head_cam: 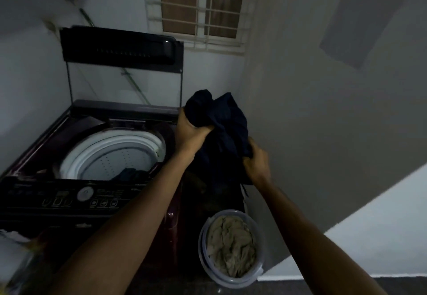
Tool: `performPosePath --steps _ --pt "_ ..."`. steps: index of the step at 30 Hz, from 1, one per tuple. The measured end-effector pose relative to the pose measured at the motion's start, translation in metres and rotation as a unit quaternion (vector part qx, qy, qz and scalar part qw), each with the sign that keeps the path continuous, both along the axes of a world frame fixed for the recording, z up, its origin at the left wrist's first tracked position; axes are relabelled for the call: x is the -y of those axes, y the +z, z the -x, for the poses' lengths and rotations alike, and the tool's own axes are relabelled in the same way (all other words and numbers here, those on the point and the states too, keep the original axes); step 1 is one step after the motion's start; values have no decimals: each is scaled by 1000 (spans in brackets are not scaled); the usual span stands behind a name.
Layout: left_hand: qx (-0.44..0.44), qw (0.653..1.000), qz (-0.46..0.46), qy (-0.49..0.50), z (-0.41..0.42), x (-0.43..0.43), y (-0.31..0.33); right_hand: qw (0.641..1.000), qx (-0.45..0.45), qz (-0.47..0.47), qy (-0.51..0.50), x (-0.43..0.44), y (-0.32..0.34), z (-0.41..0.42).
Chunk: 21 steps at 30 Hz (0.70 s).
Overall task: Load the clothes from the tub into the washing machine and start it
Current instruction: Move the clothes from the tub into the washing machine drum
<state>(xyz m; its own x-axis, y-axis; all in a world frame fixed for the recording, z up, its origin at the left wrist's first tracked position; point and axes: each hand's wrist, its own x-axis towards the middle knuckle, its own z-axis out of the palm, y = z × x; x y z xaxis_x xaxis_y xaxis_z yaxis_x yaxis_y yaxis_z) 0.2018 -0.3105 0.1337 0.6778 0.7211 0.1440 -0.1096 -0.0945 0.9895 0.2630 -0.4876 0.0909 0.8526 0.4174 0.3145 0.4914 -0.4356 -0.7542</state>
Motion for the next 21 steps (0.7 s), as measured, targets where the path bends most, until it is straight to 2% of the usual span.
performPosePath --steps 4,12,17,21 --pt "-22 997 -70 -13 -3 -71 -5 999 30 31 1 -72 -9 -9" --pt "-74 990 -122 -11 27 -256 -23 988 73 135 11 -256 -9 21" --pt "-124 980 -153 -11 56 -336 -46 981 30 174 81 -336 -29 35" --pt "-169 973 -155 1 66 -370 -68 975 -14 203 89 -373 -50 35"
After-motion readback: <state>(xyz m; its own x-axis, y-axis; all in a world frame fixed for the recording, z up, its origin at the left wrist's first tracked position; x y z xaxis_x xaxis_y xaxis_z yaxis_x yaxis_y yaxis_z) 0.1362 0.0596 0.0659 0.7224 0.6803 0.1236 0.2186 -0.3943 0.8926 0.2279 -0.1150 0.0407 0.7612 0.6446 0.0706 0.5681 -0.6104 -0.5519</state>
